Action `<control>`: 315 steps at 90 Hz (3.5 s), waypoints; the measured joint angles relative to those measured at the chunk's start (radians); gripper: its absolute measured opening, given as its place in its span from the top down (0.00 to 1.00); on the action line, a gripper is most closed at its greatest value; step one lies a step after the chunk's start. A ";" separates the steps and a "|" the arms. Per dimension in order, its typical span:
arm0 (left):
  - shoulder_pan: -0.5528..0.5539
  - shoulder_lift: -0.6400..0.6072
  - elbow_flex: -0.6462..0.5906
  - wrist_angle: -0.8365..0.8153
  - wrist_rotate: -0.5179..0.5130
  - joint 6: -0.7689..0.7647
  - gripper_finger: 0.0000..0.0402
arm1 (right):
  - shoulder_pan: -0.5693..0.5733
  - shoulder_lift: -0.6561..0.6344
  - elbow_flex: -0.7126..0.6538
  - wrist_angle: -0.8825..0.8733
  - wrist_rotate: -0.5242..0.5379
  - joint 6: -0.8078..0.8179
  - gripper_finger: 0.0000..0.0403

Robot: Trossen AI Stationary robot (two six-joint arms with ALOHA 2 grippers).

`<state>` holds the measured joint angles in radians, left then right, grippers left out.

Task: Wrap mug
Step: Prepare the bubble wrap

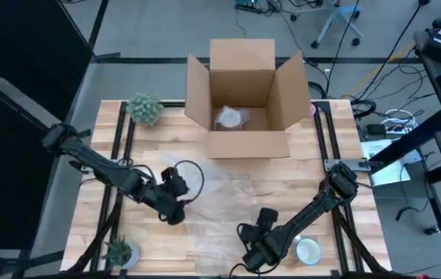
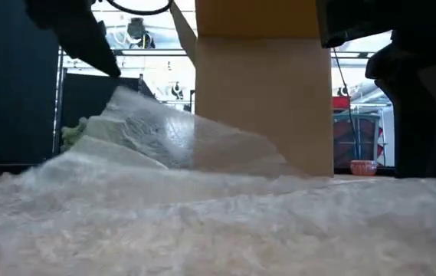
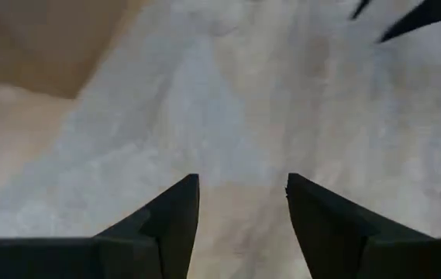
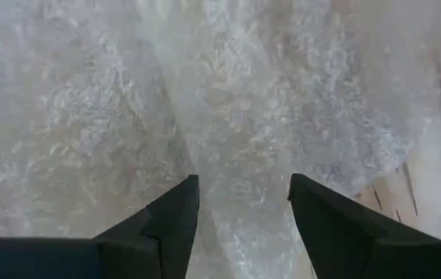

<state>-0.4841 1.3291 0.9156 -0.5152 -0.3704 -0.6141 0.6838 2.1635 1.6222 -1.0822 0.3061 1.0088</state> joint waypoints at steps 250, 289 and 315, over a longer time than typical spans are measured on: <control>0.308 0.371 -0.002 0.115 -0.135 0.279 0.55 | -0.053 0.102 0.008 0.533 0.035 -0.179 0.54; 0.275 0.369 -0.087 0.117 -0.078 0.150 0.55 | -0.029 0.089 0.005 0.515 0.003 -0.287 0.54; 0.267 0.368 -0.102 0.119 -0.055 0.121 0.55 | -0.025 0.073 0.002 0.480 -0.004 -0.270 0.54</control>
<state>-0.2169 1.6973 0.8138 -0.3961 -0.4258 -0.4929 0.6589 2.2369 1.6240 -0.6018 0.3023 0.7392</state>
